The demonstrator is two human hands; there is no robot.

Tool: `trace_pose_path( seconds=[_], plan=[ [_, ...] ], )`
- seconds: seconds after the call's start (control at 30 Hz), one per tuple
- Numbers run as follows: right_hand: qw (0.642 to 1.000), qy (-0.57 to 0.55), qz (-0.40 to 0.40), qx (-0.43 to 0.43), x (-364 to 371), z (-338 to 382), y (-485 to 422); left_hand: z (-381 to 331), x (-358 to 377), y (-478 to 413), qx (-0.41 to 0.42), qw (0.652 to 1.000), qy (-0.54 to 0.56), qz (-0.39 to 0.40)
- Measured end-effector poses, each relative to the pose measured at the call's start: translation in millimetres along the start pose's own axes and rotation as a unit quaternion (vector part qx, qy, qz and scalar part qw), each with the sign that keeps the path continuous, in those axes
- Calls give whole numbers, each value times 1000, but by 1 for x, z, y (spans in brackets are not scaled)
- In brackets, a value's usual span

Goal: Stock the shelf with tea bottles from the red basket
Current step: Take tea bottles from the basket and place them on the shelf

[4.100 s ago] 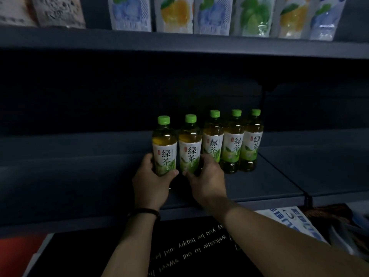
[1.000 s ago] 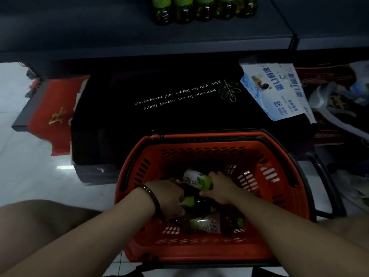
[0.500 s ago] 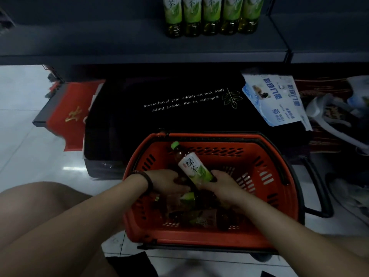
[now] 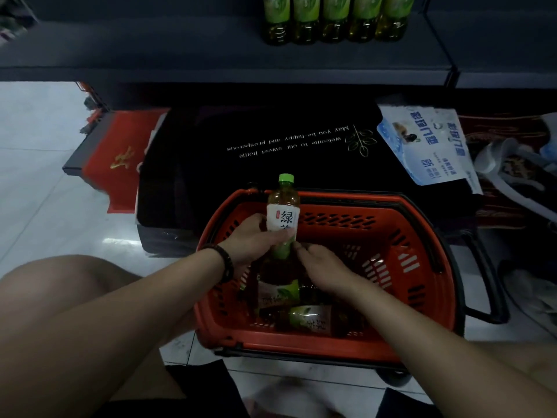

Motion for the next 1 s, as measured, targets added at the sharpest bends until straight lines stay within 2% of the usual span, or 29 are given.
trace_pose_path(
  seconds=[0.07,0.17,0.3,0.37,0.5,0.63,0.77,0.83,0.9,0.97,1.0],
  plan=[
    [993,114,-27,11,-1,-15,-12,2,-16,-4,9,998,-57,-38],
    [948,312,70,-1,26,-38,-18,5,-36,-6,9,995,-71,-63],
    [885,434,160,-58,74,-66,-20,7,-51,-6,6,997,-42,-66],
    [861,475,179,-43,83,-77,-21,8,-55,-8,7,997,-39,-67],
    [855,490,168,-17,81,-71,-24,10,-56,-6,-4,997,-26,-72],
    [814,545,201,-7,94,-64,-32,14,-57,-9,-20,997,-22,-72],
    [830,522,196,-5,86,-58,-37,11,-56,-10,-15,997,-25,-70],
    [860,473,193,-10,79,-56,-35,9,-56,-9,-14,997,-19,-69],
    [912,369,177,-7,71,-53,-28,8,-57,-8,-15,998,-5,-66],
    [980,179,87,34,49,-54,-20,4,-58,-2,-14,998,10,-68],
    [995,87,41,42,38,-52,-15,0,-56,1,-10,998,21,-66]
  ],
)
Point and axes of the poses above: each hand's wrist, its own y-axis away from the middle knuckle, its own x-axis out of the palm, z = x × y, the point moved 10 cm from there along -y, towards the middle knuckle, and after that the axes turned 8 degrees about -x, right-handed, at the moved point
